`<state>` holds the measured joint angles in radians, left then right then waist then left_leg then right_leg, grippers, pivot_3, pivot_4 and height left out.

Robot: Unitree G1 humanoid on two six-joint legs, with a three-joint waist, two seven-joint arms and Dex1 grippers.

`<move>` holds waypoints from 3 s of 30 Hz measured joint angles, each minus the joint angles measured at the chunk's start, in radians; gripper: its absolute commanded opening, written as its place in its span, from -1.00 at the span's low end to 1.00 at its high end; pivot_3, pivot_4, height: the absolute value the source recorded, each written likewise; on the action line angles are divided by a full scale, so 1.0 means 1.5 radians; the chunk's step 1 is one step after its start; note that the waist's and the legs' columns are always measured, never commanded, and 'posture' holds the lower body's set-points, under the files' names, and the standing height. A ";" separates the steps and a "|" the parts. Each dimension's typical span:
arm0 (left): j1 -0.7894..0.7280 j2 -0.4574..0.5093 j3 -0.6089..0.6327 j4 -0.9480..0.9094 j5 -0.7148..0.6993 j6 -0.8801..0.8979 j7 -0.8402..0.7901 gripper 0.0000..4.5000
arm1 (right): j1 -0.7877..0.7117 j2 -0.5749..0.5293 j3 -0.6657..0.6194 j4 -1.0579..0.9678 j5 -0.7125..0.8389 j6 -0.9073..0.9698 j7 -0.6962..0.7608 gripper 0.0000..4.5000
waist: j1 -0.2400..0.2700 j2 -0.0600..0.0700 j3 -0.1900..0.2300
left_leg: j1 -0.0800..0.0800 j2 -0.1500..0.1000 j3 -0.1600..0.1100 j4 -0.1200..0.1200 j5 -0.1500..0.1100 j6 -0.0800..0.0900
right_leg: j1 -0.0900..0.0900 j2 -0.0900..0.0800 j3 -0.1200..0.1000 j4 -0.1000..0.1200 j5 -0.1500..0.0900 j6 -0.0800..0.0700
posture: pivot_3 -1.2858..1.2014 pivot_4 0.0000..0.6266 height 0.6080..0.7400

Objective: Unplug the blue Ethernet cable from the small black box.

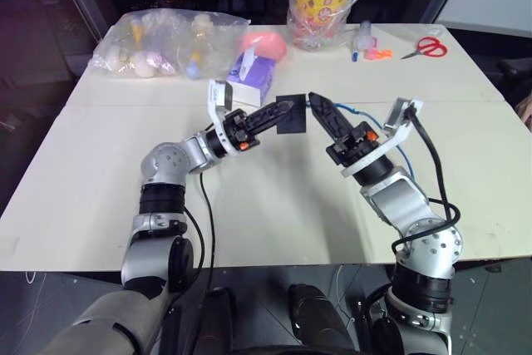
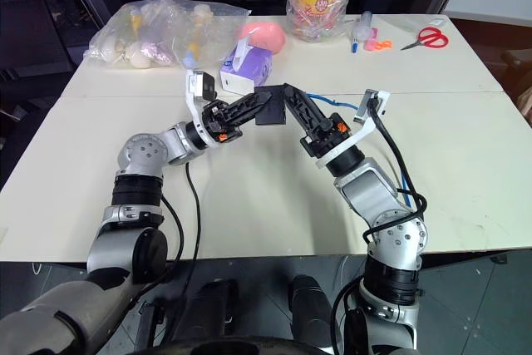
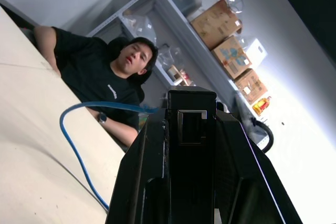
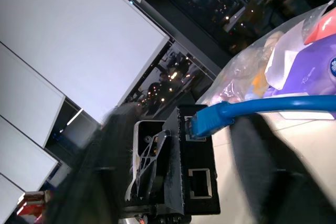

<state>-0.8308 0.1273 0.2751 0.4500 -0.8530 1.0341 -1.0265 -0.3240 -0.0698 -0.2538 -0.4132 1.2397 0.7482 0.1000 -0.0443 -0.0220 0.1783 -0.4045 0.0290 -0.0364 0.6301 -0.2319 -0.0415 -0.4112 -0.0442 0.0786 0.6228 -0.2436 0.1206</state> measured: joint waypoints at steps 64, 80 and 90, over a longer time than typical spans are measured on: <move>-0.005 -0.008 -0.082 0.094 0.210 -0.360 0.118 -0.78 | -0.049 -0.139 -0.108 0.206 -0.087 -0.127 -0.096 -0.98 | 0.007 0.000 0.000 | -0.002 0.000 0.001 0.000 0.000 0.000 | 0.000 -0.001 0.001 -0.006 0.000 -0.001 | 0.03 -0.52 1.00; -0.004 -0.128 -0.201 0.211 0.431 -0.728 0.227 -0.78 | -0.163 -0.151 -0.091 0.448 -0.237 -0.062 -0.164 0.54 | 0.020 0.000 0.000 | -0.003 -0.001 0.002 -0.001 0.000 0.001 | -0.001 -0.001 0.002 -0.006 0.000 0.000 | 0.03 -0.52 1.00; -0.021 -0.141 -0.201 0.314 0.470 -0.812 0.239 -0.78 | -0.004 -0.117 -0.084 0.185 -0.178 0.099 -0.198 0.98 | 0.018 0.001 0.000 | -0.003 -0.001 0.002 -0.002 -0.001 0.001 | -0.002 0.000 0.002 -0.006 0.000 0.001 | 0.03 -0.52 1.00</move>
<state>-0.8629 -0.0842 -0.0266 0.9207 -0.1482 -0.1835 -0.6677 -0.3302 -0.2452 -0.3795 -0.1364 0.9728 0.8973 -0.1968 -0.0179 -0.0210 0.1780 -0.4089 0.0281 -0.0334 0.6276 -0.2331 -0.0395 -0.4135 -0.0448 0.0809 0.6144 -0.2436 0.1219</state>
